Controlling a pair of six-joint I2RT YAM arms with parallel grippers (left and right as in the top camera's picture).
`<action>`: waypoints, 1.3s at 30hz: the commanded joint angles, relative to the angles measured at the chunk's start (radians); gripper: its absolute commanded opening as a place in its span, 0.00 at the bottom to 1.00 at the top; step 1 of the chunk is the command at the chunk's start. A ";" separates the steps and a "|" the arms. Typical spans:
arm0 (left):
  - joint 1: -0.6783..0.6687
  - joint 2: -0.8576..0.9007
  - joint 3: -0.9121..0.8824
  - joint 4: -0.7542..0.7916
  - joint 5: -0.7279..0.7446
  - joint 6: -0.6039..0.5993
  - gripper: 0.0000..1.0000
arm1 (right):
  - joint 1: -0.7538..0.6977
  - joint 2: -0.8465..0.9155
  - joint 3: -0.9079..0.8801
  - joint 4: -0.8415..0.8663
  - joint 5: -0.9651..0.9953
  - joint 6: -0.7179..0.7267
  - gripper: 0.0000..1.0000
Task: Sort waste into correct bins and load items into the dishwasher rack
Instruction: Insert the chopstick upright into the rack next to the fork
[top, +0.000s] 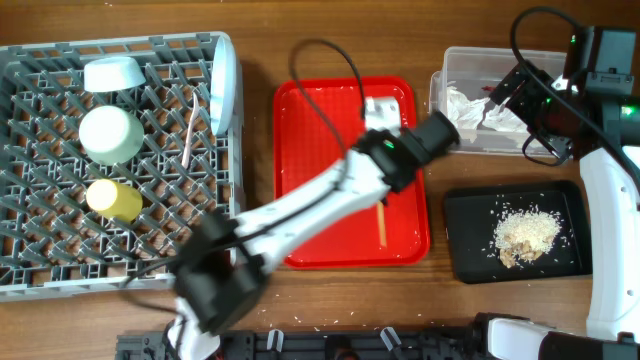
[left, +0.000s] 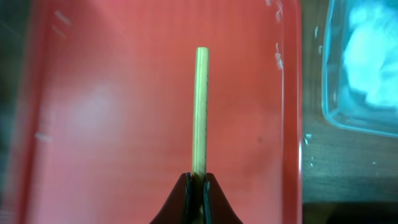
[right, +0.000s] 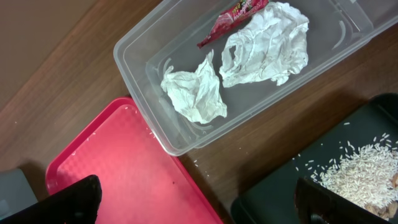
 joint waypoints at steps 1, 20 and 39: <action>0.114 -0.174 0.000 -0.084 -0.011 0.292 0.04 | -0.001 0.005 0.013 0.004 0.016 0.007 1.00; 1.000 -0.299 -0.001 -0.126 0.525 1.038 0.04 | -0.001 0.005 0.013 0.004 0.016 0.006 1.00; 1.085 0.008 0.000 0.038 0.701 0.931 1.00 | -0.001 0.005 0.013 0.004 0.016 0.006 1.00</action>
